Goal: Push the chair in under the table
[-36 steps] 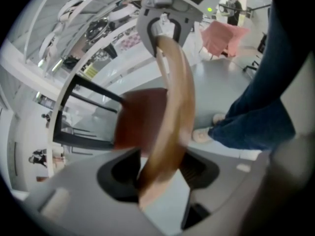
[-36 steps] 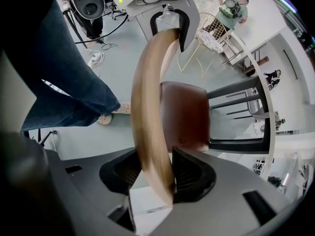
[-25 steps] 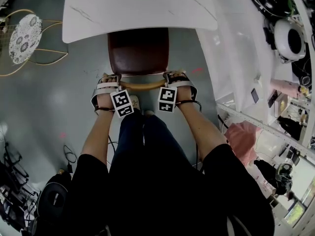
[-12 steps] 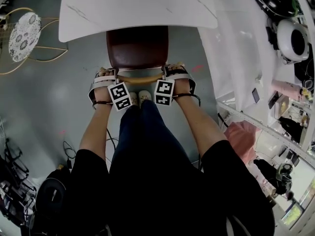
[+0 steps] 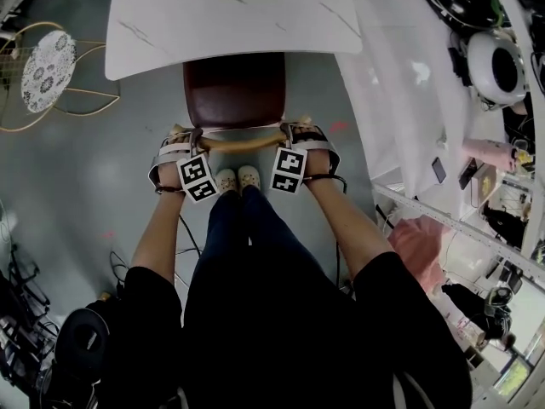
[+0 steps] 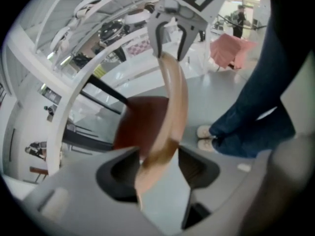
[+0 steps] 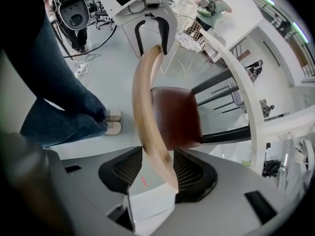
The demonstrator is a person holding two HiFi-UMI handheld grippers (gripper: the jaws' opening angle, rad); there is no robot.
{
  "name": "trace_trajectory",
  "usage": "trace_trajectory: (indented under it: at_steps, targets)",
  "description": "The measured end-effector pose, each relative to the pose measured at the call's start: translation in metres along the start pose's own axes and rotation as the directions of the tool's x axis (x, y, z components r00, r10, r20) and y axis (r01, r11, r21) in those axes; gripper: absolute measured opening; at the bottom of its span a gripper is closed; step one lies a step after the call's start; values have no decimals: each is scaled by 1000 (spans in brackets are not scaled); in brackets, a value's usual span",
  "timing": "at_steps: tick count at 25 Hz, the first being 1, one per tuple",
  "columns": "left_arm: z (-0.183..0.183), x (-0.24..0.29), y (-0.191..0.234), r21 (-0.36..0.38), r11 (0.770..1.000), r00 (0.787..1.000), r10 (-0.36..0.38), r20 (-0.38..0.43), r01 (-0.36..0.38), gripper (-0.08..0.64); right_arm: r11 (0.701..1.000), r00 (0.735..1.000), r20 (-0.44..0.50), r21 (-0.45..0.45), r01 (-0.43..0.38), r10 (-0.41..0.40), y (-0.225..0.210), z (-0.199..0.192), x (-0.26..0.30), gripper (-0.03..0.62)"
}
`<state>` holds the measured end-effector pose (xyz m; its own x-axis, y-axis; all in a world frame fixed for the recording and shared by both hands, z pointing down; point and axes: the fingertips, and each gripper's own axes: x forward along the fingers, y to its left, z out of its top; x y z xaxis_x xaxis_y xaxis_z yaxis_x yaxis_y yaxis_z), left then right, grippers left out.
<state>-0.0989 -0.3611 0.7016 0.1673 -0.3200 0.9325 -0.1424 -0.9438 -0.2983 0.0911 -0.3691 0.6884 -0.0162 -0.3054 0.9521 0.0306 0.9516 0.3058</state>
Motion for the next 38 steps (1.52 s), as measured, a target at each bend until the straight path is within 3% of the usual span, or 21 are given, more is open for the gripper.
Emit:
trace_trajectory:
  at_steps: [2, 4, 6, 10, 15, 18, 23, 26, 30, 33, 36, 38]
  targets:
    - [6, -15, 3, -22, 999, 999, 32, 30, -31, 238, 999, 999, 24, 20, 30, -30, -4, 0, -12, 198]
    - [13, -34, 6, -58, 996, 996, 69, 61, -65, 179, 997, 997, 54, 52, 56, -59, -6, 2, -26, 190]
    - [19, -53, 14, -114, 988, 989, 117, 89, -107, 102, 988, 990, 101, 131, 86, -99, -13, 9, -40, 133]
    - [36, -90, 36, -252, 953, 965, 212, 152, -169, 14, 941, 965, 173, 309, 139, -199, -36, 20, -76, 54]
    - [57, -142, 63, -359, 903, 912, 333, 238, -236, 9, 865, 906, 229, 448, 227, -357, -68, 28, -129, 27]
    - [72, -181, 86, -438, 853, 858, 429, 282, -282, 8, 788, 840, 270, 556, 263, -471, -95, 29, -174, 23]
    - [91, -247, 114, -579, 756, 755, 562, 337, -305, 8, 615, 678, 321, 749, 246, -662, -138, 27, -269, 21]
    - [98, -288, 130, -660, 692, 677, 637, 369, -292, 8, 538, 588, 332, 815, 215, -738, -151, 27, -316, 21]
    - [101, -341, 152, -744, 608, 564, 730, 386, -278, 8, 475, 490, 347, 865, 161, -800, -162, 27, -361, 21]
    - [103, -377, 163, -791, 552, 490, 783, 384, -262, 8, 445, 437, 354, 887, 122, -827, -169, 26, -389, 21]
    - [105, -400, 165, -827, 514, 439, 813, 384, -228, 8, 424, 398, 367, 904, 62, -841, -173, 27, -408, 21]
    - [108, -407, 163, -837, 508, 421, 818, 393, -205, 8, 426, 377, 380, 904, 41, -844, -173, 30, -414, 21]
